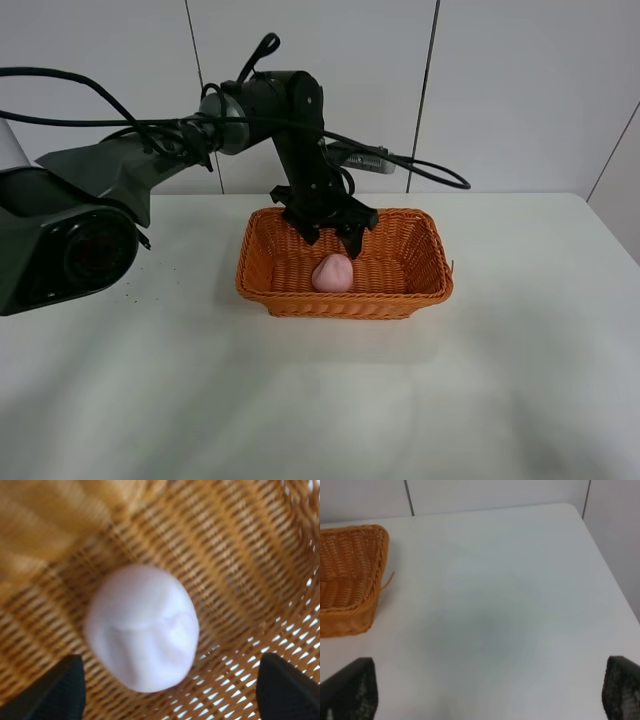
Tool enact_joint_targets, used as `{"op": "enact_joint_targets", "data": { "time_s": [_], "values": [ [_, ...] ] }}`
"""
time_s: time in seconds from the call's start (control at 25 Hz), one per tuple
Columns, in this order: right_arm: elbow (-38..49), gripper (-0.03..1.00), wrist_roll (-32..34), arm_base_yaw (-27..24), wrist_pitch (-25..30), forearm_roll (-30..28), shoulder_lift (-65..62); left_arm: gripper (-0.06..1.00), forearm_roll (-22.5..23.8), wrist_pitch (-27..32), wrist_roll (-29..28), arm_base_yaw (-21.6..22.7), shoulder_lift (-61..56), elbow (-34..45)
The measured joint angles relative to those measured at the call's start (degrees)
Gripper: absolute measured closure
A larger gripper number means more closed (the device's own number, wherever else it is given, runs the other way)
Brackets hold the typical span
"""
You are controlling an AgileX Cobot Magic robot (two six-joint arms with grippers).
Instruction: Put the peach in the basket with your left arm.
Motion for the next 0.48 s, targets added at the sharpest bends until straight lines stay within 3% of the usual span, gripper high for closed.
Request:
{"op": "enact_joint_targets", "data": {
  "time_s": [0.48],
  "values": [
    [0.0, 0.27, 0.0, 0.0, 0.0, 0.0, 0.0, 0.13, 4.1, 0.1, -0.3, 6.0, -7.1, 0.0]
  ]
}}
